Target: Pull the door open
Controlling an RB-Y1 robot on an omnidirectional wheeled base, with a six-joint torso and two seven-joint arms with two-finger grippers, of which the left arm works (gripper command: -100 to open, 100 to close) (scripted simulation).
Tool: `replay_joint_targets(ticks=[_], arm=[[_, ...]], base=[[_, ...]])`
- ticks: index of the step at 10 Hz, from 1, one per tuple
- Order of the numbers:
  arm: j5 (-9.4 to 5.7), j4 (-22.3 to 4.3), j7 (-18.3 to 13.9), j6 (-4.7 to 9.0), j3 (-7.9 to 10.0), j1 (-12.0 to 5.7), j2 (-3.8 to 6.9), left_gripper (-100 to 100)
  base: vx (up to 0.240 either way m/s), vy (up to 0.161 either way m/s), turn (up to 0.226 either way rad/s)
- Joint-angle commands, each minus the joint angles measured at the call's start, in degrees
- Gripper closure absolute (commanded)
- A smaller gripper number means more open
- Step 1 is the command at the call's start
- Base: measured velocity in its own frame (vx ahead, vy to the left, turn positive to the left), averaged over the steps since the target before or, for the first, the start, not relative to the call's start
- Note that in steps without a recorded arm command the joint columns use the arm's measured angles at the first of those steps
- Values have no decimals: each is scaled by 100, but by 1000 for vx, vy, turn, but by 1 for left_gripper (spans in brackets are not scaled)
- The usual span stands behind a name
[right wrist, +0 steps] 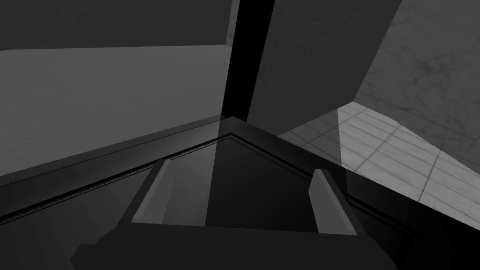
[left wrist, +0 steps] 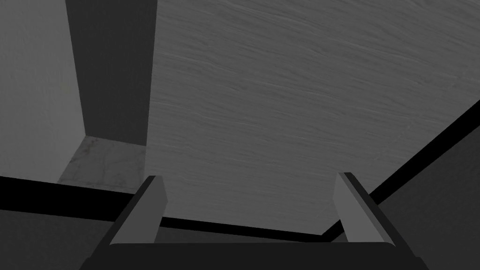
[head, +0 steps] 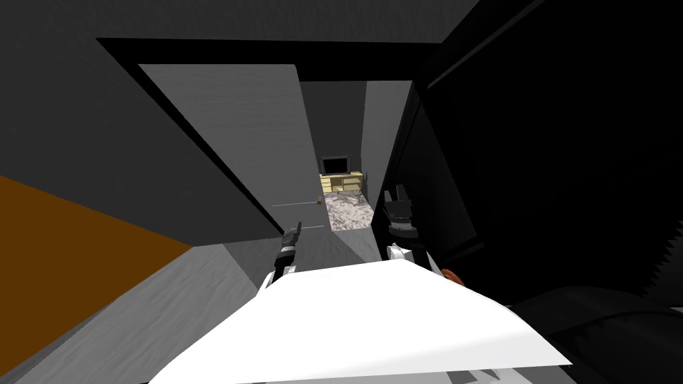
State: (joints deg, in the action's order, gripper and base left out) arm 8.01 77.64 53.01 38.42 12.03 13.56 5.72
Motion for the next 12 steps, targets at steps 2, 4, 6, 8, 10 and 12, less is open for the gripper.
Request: replay_joint_targets(ticks=[2,4,6,8,10,12], arm=[[76,-304,306,73,53,-72,-21,-100],[128,-556,518,133,99,-138,-27,-100],[178,-791,716,190,142,-200,-36,-100],[225,-1020,908,245,184,-260,-47,-100],[272,-1243,1095,298,225,-319,-59,-100],[333,-1537,1343,369,278,-396,-81,-100]], base=[[106,-6,-78],[108,-6,-84],[101,0,-82],[92,-2,-71],[105,-1,-70],[136,11,-106]])
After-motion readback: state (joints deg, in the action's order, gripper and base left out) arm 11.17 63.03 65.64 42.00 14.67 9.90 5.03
